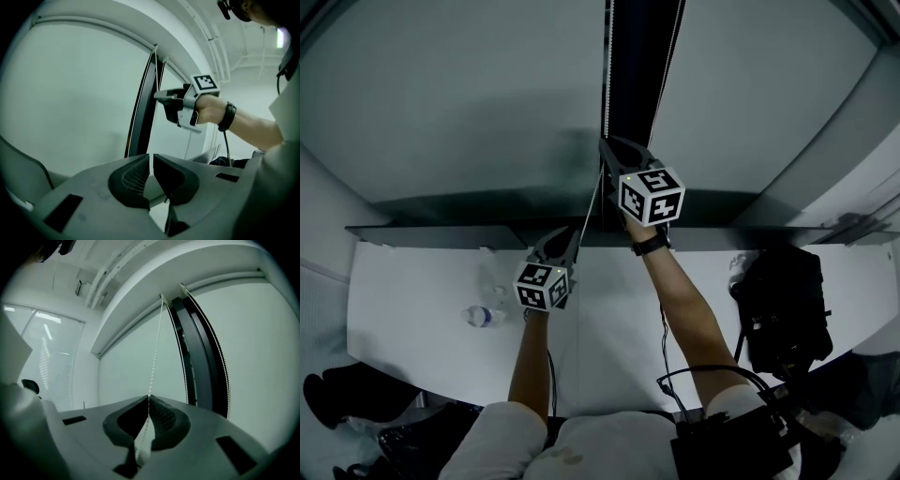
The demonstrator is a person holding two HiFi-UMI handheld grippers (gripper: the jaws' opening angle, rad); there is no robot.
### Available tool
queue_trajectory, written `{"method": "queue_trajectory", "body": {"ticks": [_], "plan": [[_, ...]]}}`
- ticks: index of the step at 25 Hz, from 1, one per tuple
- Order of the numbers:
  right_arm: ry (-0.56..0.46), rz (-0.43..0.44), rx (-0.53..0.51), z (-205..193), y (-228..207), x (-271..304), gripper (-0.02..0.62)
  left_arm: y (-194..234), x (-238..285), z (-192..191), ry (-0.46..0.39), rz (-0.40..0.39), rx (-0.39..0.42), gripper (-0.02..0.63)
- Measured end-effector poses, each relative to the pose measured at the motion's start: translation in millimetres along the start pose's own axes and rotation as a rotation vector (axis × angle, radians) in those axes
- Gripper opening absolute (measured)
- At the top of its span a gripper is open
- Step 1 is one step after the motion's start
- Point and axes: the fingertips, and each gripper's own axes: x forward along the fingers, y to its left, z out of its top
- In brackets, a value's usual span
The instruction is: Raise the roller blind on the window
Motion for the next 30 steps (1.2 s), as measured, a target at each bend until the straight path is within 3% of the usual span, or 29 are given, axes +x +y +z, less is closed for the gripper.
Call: {"method": "queue_trajectory", "body": {"ticks": [4, 10, 16, 21, 25, 30], "plan": [[-0.008, 0.003, 0.040, -10, 0, -3, 0.005, -3, -17, 47, -0.106, -0.055, -0.087, 0.047], [0.046, 0.021, 0.081, -56, 13, -8, 0.003, 1, -8, 125, -0.226, -0.038, 0.003, 0.063], [0.072, 0.021, 0.100, -83, 20, -14, 0.003, -2, 37, 176, -0.227, -0.084, 0.084, 0.125], [0.136, 0.024, 0.124, -119, 24, -22, 0.005, -20, 77, 190, -0.170, -0.135, 0.177, 0.146], [0.180, 0.027, 0.153, -155, 32, -32, 0.003, -24, 95, 201, -0.166, -0.115, 0.201, 0.146], [0.190, 0.031, 0.147, -170, 39, -37, 0.003, -21, 108, 221, -0.185, -0.091, 0.206, 0.146]]}}
